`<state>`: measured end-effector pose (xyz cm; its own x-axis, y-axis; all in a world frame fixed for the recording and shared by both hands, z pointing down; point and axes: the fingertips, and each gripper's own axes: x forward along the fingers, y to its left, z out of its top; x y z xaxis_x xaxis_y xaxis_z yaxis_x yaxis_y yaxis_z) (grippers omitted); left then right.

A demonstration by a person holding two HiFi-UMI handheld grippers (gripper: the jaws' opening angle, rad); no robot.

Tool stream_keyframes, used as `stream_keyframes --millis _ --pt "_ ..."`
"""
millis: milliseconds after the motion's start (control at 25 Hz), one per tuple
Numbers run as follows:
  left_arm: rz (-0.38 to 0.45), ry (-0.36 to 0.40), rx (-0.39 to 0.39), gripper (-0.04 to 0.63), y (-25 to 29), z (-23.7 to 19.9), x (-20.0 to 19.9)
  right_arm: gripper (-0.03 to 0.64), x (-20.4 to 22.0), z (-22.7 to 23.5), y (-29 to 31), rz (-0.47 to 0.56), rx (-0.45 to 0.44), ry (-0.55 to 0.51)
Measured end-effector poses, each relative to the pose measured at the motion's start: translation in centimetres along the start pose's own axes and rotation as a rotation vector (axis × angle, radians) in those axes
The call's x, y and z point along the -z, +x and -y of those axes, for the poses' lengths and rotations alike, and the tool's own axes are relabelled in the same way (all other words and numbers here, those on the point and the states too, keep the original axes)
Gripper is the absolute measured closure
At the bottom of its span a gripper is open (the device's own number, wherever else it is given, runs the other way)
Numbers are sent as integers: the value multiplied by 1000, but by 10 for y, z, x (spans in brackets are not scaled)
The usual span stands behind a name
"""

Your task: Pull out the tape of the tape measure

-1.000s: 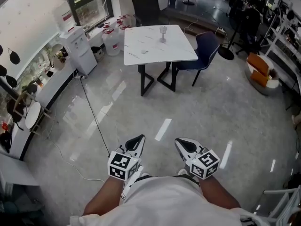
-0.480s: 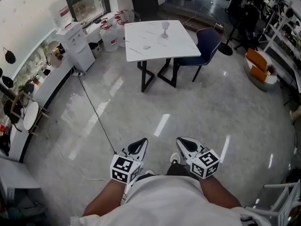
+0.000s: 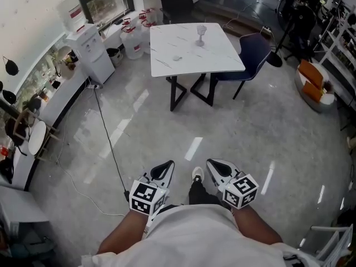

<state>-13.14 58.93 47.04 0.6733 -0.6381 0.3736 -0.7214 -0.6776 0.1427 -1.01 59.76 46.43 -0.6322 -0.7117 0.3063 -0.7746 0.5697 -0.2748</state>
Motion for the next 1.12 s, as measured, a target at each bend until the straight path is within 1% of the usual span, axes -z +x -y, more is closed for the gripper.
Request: stream_keyframes --millis 160,320,440,600,800,920,1120 --pt "-1 9 -35 588 39 -32 -33 612 -36 38 33 19 -31 -28" --pt "31 23 -72 588 83 -59 -78 612 -74 79 59 33 -61 -72" --pt "47 20 -85 588 117 -73 -99 612 -93 109 76 34 -78 -105" --pt "24 26 -87 588 163 -79 -108 612 -105 146 94 28 -107 -106" --pt "14 23 -115 588 203 -90 -122 612 -110 186 110 5 -135 -83" --pt "-1 21 -130 588 213 -95 -128 612 -111 199 116 -2 -147 -59" --pt "-41 9 -149 588 222 -106 -125 612 -110 209 127 -15 -162 -35"
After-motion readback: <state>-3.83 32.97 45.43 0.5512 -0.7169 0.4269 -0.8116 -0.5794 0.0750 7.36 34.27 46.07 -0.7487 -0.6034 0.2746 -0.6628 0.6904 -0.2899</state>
